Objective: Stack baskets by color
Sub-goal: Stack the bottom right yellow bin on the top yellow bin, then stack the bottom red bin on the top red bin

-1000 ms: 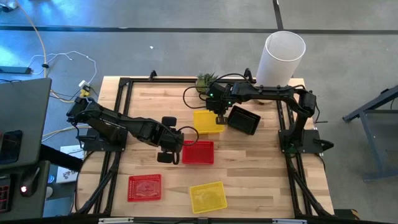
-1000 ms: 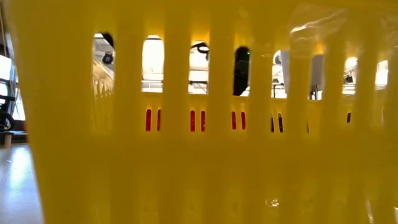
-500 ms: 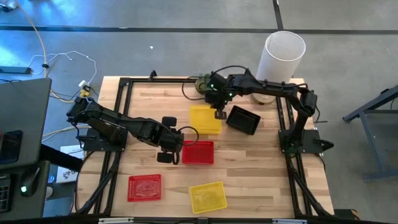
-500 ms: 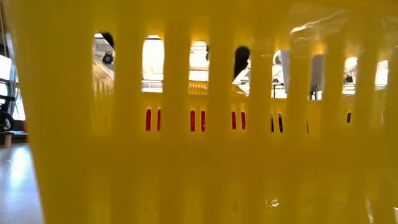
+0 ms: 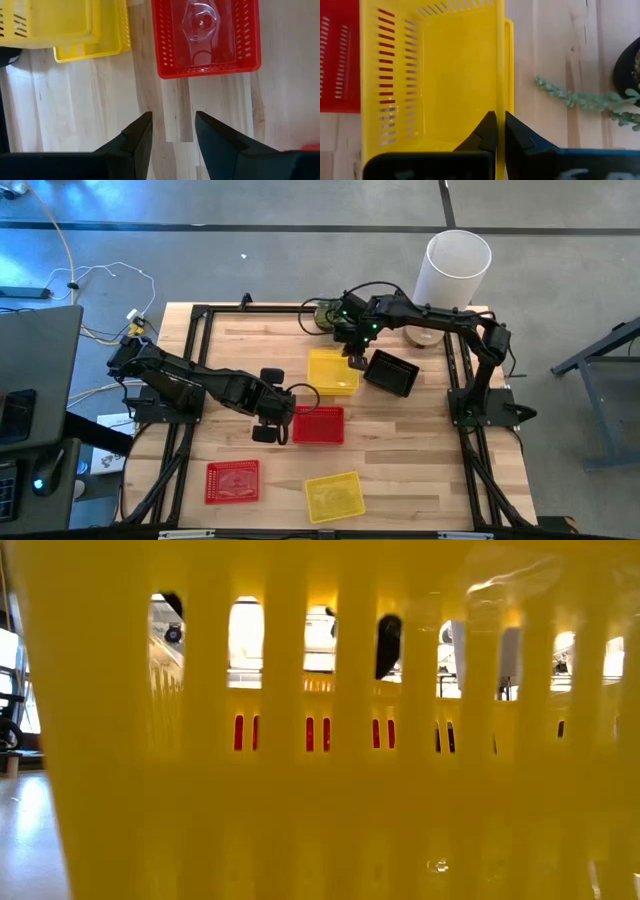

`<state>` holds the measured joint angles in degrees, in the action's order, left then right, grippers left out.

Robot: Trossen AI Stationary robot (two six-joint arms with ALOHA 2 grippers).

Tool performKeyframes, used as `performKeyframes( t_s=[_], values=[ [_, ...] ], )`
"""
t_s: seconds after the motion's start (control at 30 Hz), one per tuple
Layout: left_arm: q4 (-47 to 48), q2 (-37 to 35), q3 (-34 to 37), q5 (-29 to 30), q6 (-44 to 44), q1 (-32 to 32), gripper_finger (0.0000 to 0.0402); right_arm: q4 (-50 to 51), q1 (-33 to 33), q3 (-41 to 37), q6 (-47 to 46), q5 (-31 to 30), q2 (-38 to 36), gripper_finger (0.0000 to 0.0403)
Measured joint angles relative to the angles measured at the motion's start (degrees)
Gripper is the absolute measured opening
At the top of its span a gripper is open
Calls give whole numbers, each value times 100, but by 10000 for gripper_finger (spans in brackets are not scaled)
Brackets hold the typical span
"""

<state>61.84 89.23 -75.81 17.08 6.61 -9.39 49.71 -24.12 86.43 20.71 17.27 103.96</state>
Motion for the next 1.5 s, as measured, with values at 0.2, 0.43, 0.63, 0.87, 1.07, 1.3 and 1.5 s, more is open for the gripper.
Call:
performKeyframes(
  t_s=[0.2, 0.43, 0.63, 0.87, 1.07, 1.3, 1.5],
  values=[
    [0, 0, 0, -20, 42, 0, 135, 25, 13, 0, -238, 118, 151, 0],
    [5, 0, 0, -20, 72, -2, 135, 39, 66, -4, -238, -25, 455, 0],
    [7, 1, 0, -22, 72, -2, 135, 25, 66, -5, -253, -34, 481, 3],
    [9, 2, 0, -22, 72, 0, 135, 26, 66, -4, -267, -36, 481, 39],
    [9, 0, 0, -22, 72, -2, 135, 89, 66, 12, -534, -37, 481, 83],
    [172, 0, 0, -21, 72, -51, 135, 845, 102, 581, -568, -130, 479, 96],
    [472, 0, 0, -26, 189, -368, 135, 1216, 292, 1162, -518, -221, 478, 96]
  ],
)
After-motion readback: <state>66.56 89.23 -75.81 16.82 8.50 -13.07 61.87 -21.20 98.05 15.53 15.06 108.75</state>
